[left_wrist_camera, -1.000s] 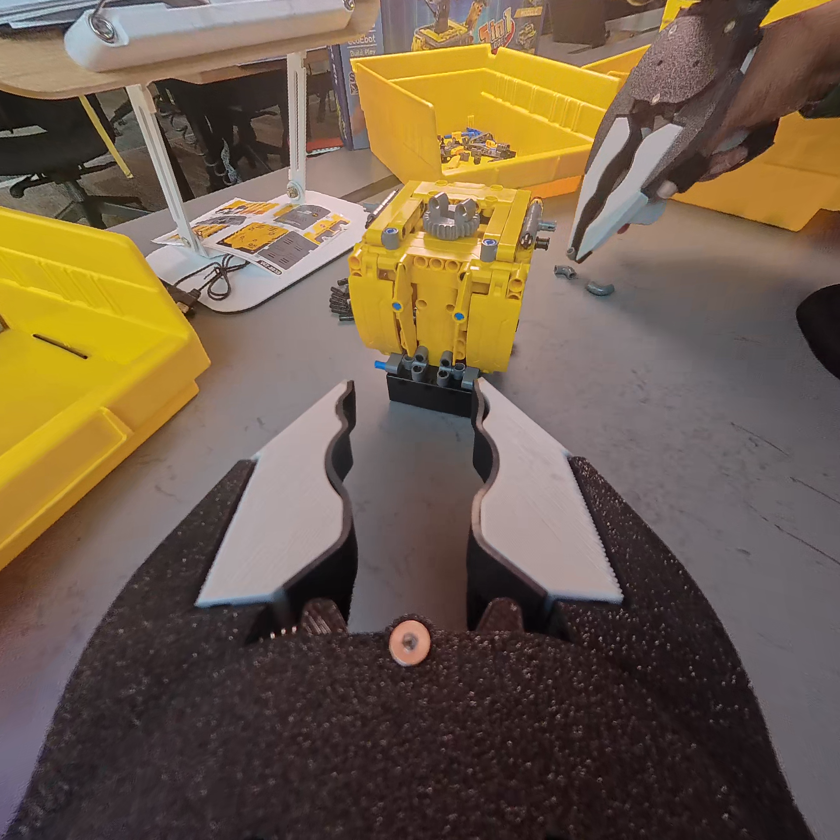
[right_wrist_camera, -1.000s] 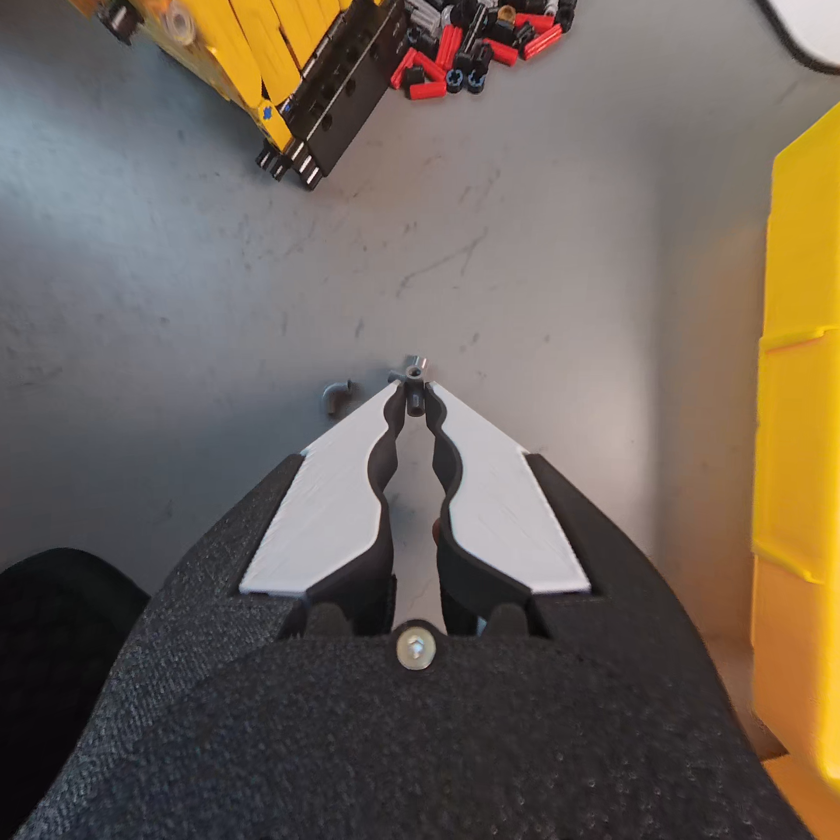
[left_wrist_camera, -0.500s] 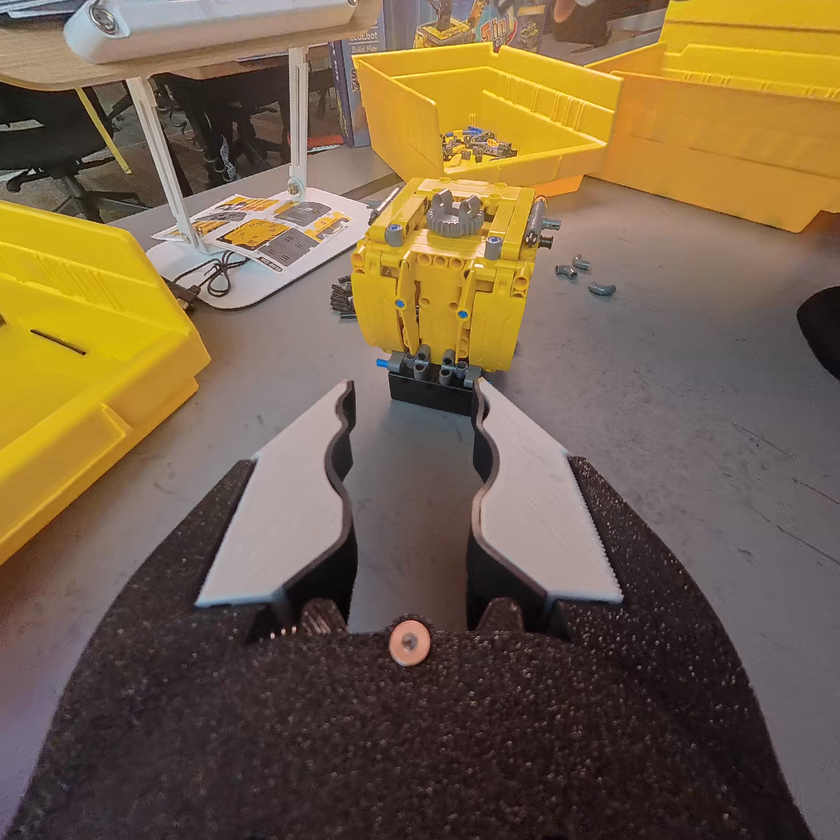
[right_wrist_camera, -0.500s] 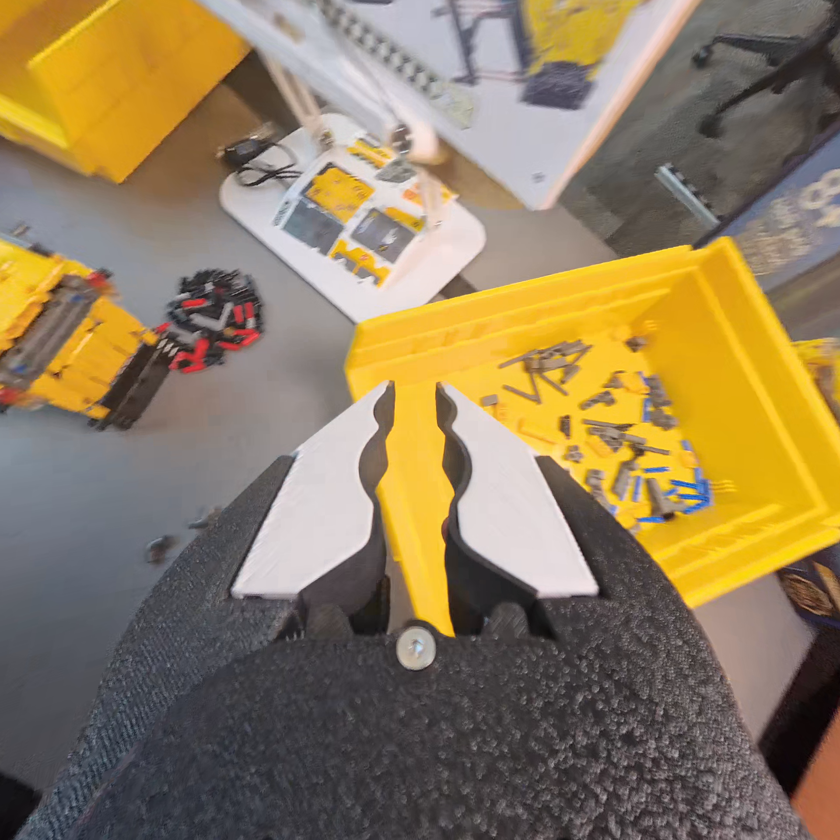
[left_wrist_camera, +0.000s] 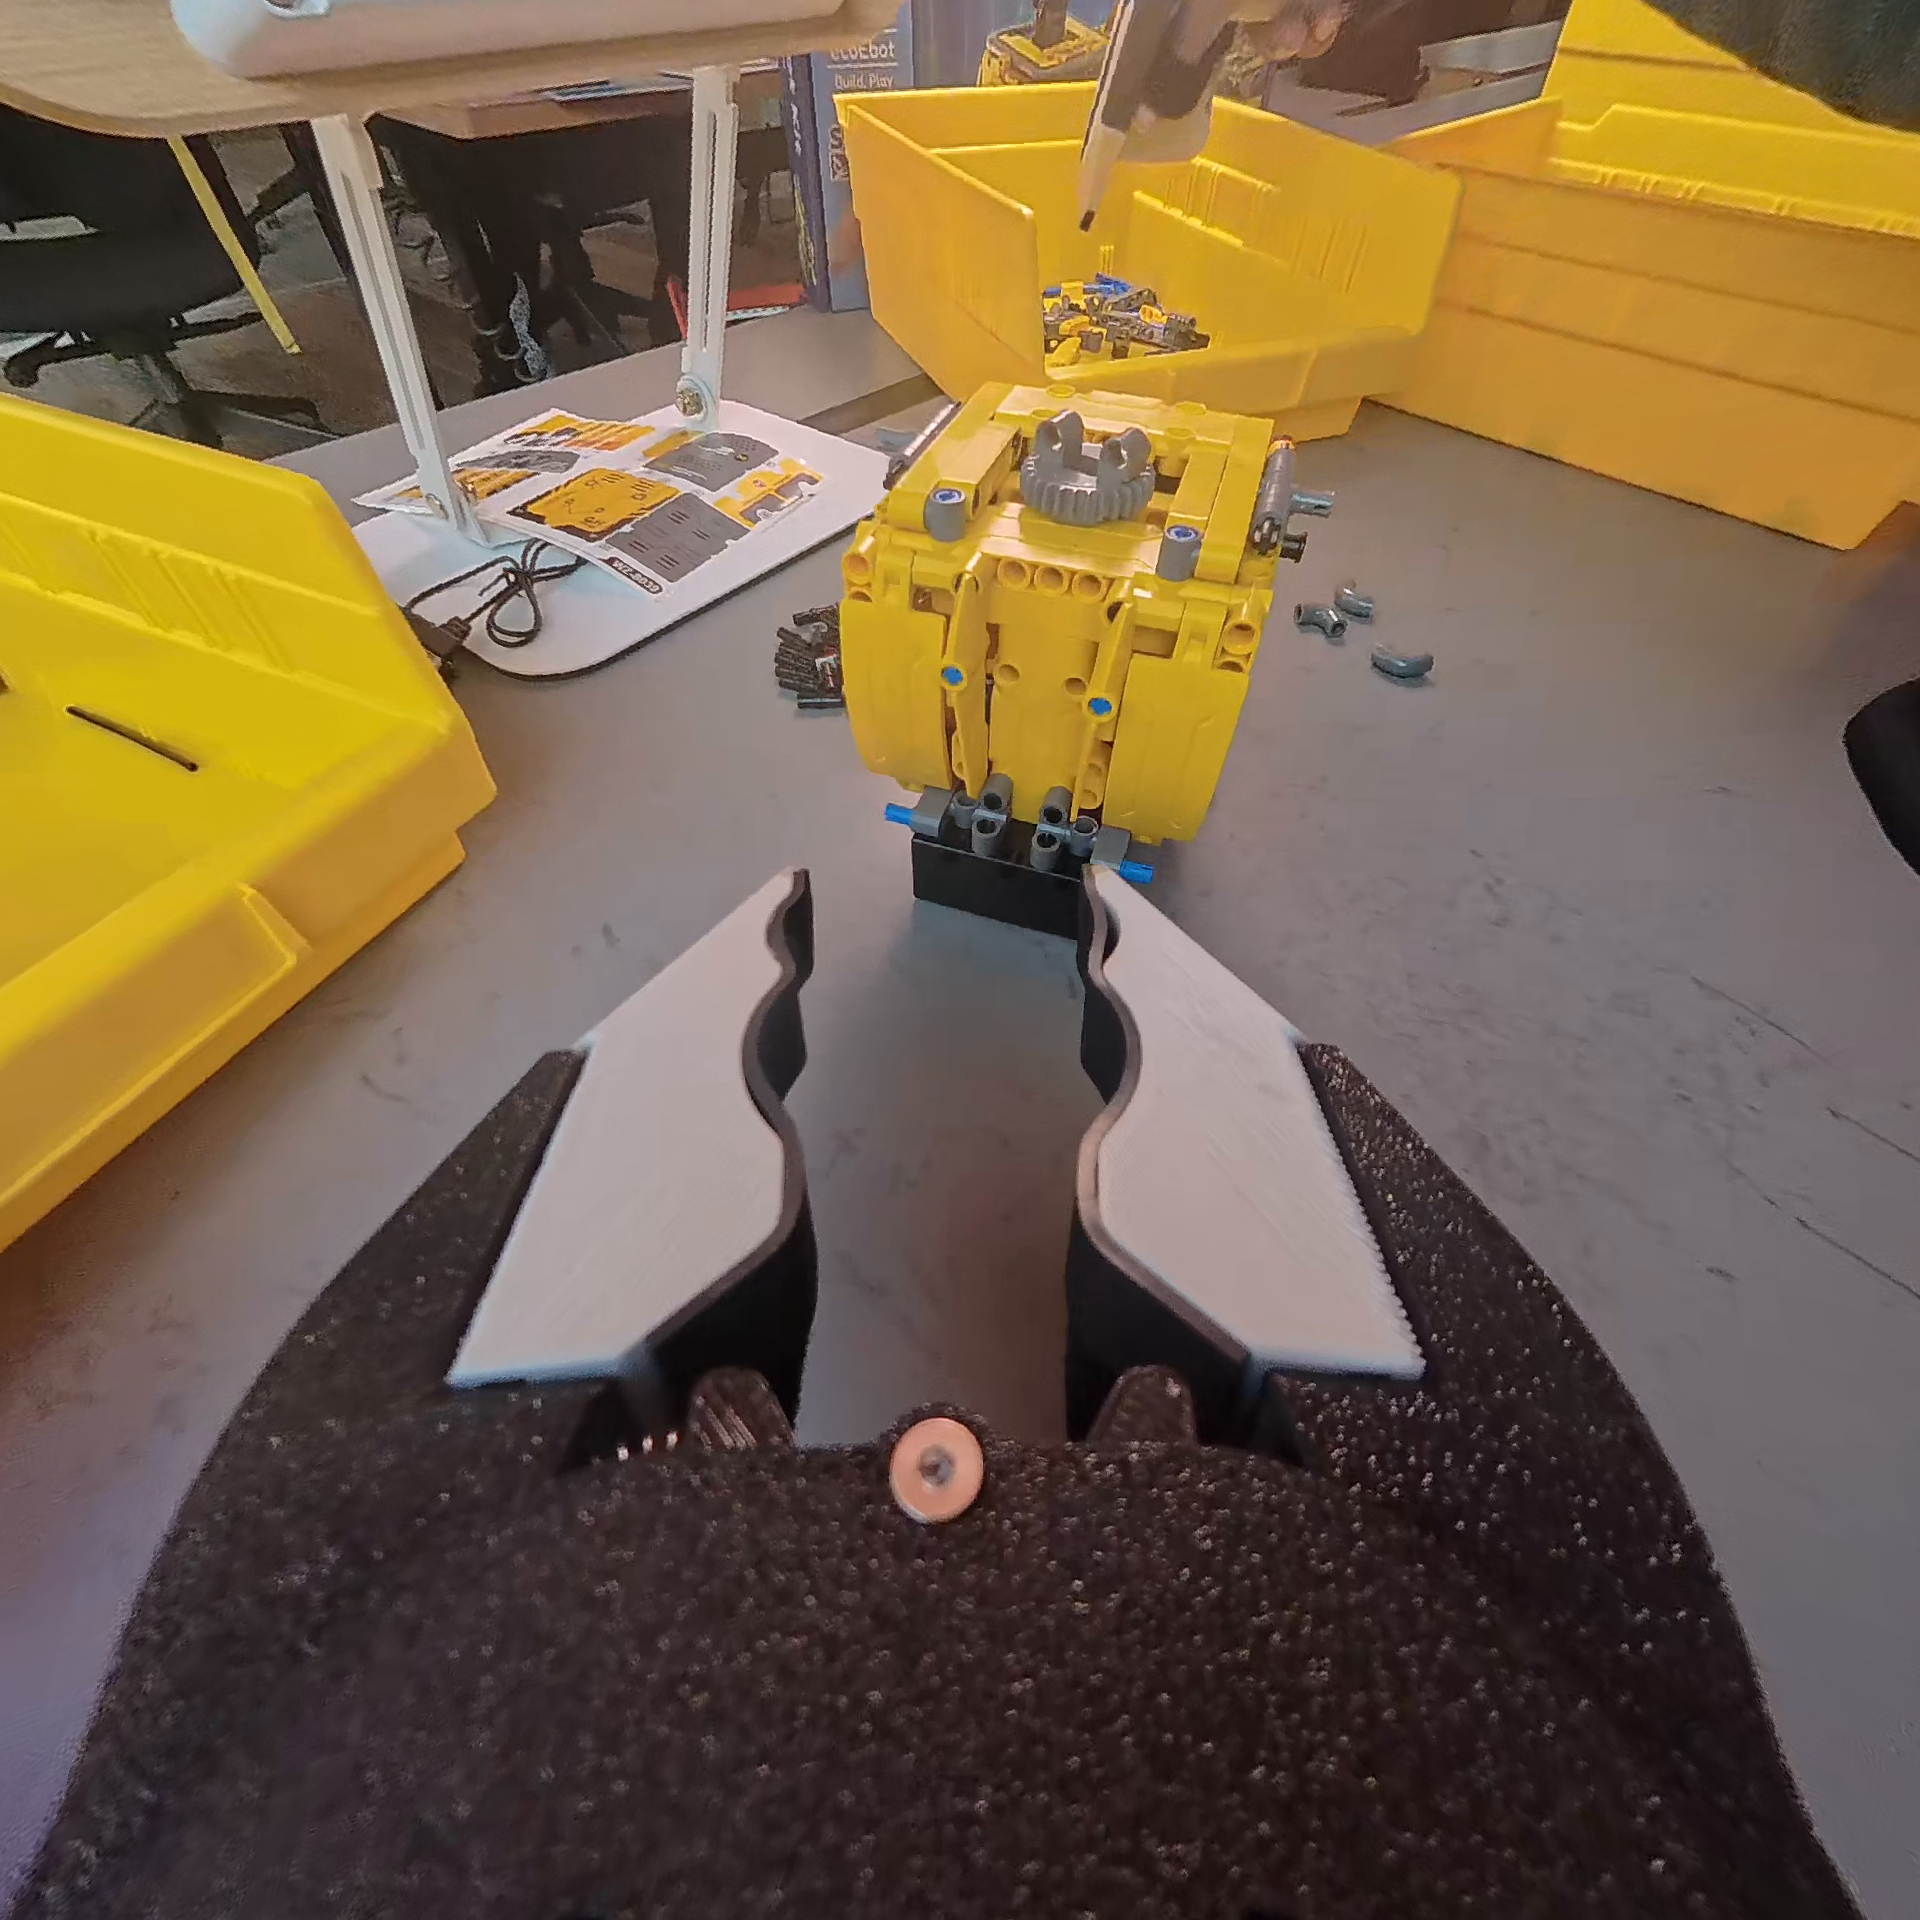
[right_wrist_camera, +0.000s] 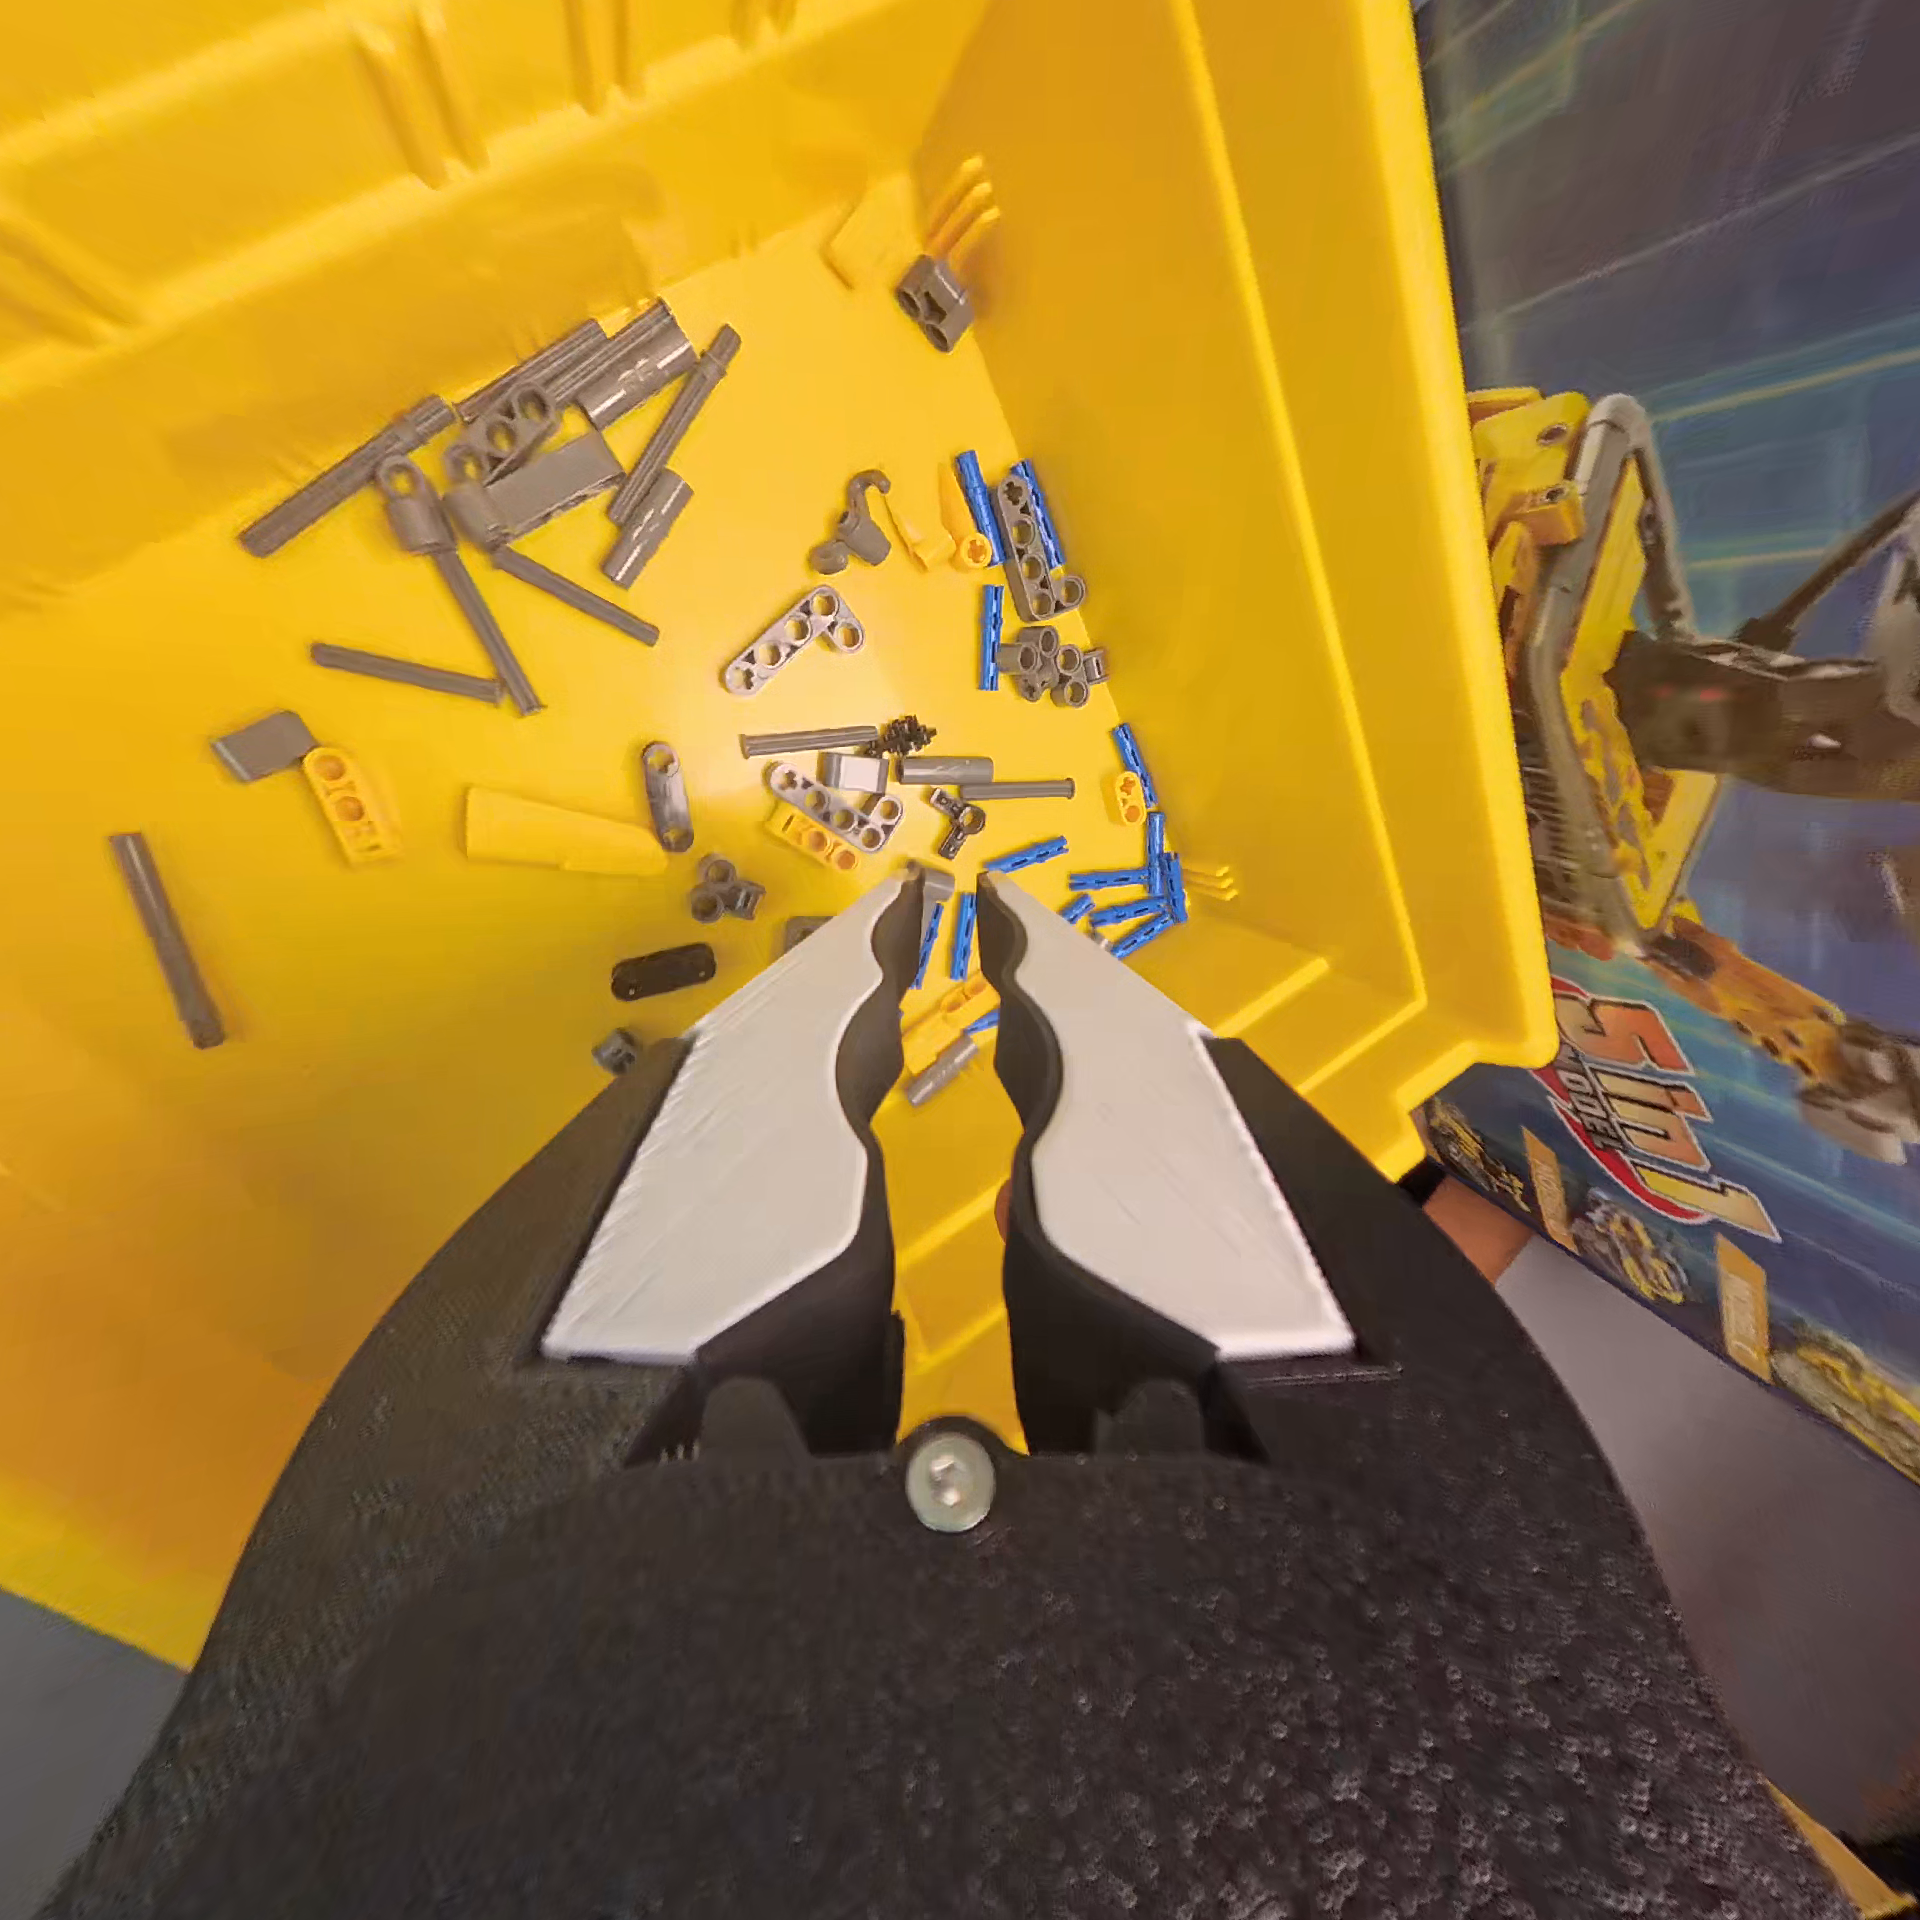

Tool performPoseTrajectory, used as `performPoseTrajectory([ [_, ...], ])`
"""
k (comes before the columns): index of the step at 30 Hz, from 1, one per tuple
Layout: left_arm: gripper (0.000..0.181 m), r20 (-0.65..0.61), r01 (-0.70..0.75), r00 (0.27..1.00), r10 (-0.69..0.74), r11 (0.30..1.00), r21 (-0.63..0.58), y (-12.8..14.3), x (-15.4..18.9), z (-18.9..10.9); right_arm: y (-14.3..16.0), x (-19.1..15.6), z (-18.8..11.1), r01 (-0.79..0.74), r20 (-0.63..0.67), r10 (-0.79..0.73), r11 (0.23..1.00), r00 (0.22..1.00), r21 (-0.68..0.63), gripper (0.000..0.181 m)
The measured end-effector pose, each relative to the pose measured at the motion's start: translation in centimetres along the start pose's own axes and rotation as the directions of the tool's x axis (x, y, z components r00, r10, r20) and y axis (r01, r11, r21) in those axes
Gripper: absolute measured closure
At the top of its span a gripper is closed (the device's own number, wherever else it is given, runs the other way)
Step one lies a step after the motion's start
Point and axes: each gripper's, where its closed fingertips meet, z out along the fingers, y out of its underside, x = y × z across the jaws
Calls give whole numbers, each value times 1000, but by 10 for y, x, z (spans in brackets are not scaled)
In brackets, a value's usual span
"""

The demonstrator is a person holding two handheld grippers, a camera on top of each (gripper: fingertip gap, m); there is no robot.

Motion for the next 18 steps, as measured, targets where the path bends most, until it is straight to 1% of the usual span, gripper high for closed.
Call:
performPoseTrajectory([
  [3,131,0,10,1000,-10,1000,3,0,-1,0,-8,3,16,-29,-2,29,999,1000,-32,172],
  [8,131,-6,10,1000,-10,1000,6,-1,0,-1,-20,7,34,-91,-7,91,995,996,-36,171],
  [11,131,-9,3,1000,-3,1000,4,0,1,-1,-19,2,44,-104,16,105,993,994,-62,171],
  [13,131,-10,2,1000,-2,1000,0,0,1,-1,-15,-2,48,-105,26,108,990,994,-92,171],
  [15,131,-11,6,1000,-6,1000,0,0,1,-1,-12,-10,51,-114,68,122,987,990,-115,173],
  [18,132,-12,13,1000,-13,1000,-1,0,0,0,-17,-18,50,-119,108,129,988,986,-94,177],
])
